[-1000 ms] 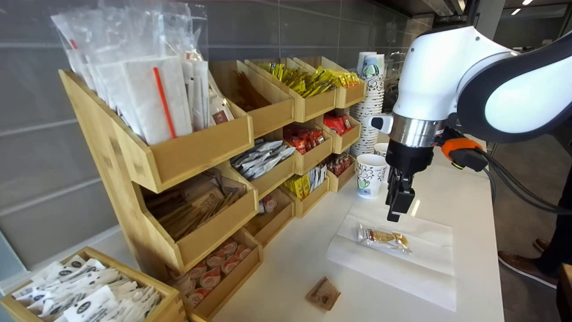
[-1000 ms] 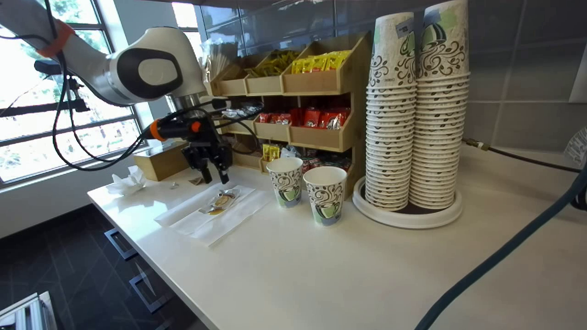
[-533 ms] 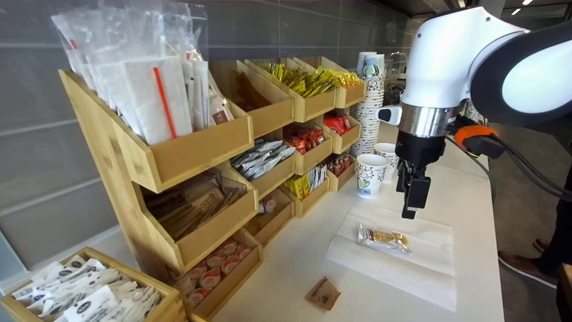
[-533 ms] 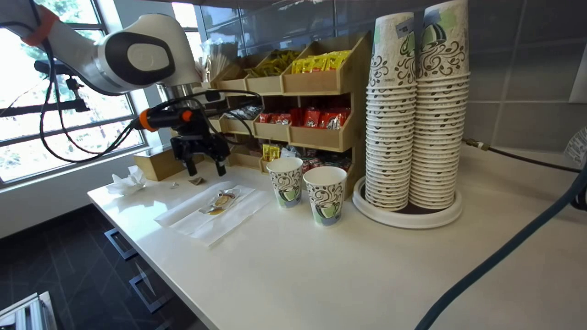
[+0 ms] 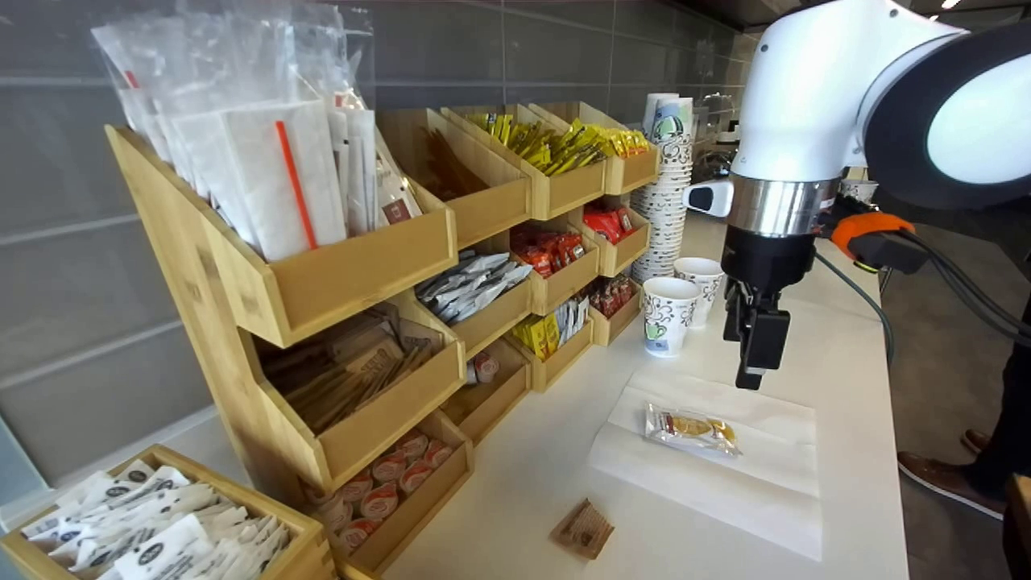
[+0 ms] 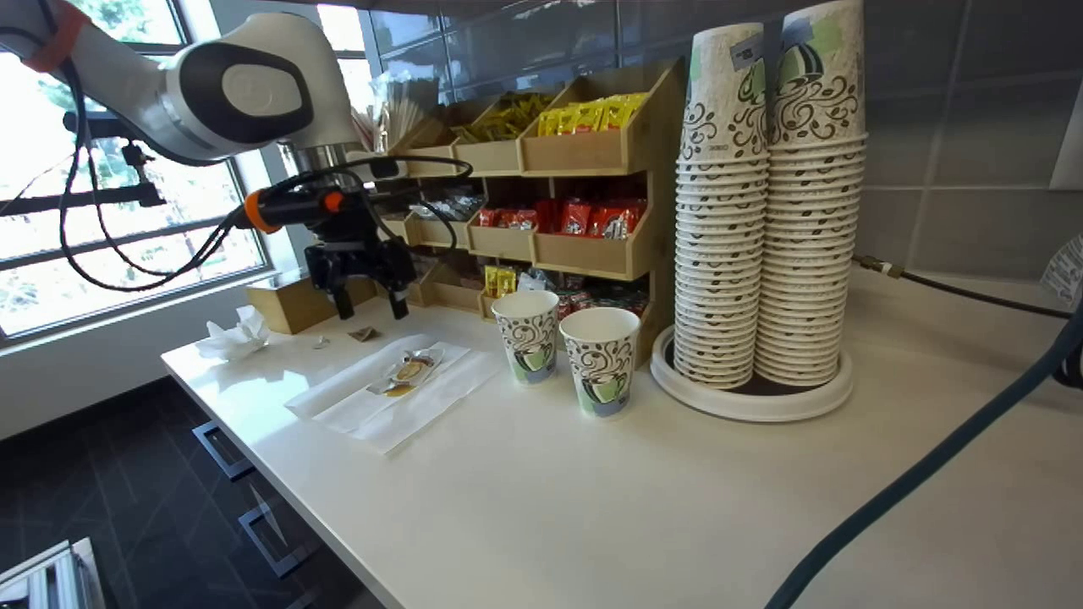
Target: Press down on the white sachet on the napkin.
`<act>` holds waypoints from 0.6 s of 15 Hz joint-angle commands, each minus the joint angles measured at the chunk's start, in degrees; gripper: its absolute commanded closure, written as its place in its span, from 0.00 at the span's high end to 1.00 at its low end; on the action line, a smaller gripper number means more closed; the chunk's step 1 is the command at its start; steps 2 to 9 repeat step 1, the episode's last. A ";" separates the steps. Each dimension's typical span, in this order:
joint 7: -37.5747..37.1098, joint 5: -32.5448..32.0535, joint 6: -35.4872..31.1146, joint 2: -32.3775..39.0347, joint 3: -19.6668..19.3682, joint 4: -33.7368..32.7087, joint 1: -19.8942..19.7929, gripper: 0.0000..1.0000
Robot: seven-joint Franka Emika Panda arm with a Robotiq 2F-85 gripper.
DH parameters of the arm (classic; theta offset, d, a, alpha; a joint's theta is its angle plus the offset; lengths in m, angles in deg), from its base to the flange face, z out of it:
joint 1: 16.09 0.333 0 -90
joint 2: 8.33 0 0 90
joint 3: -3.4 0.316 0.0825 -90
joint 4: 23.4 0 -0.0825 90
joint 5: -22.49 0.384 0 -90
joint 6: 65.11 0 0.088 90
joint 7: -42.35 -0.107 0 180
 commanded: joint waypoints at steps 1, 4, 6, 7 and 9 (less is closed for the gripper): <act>-0.03 -0.02 0.11 -0.01 -0.10 -0.06 0.11 1.00; -0.03 -0.02 0.11 -0.01 -0.10 -0.06 0.11 1.00; -0.03 -0.02 0.11 -0.01 -0.10 -0.06 0.11 1.00; -0.03 -0.02 0.11 -0.01 -0.10 -0.06 0.11 1.00; -0.03 -0.02 0.11 -0.01 -0.10 -0.06 0.11 1.00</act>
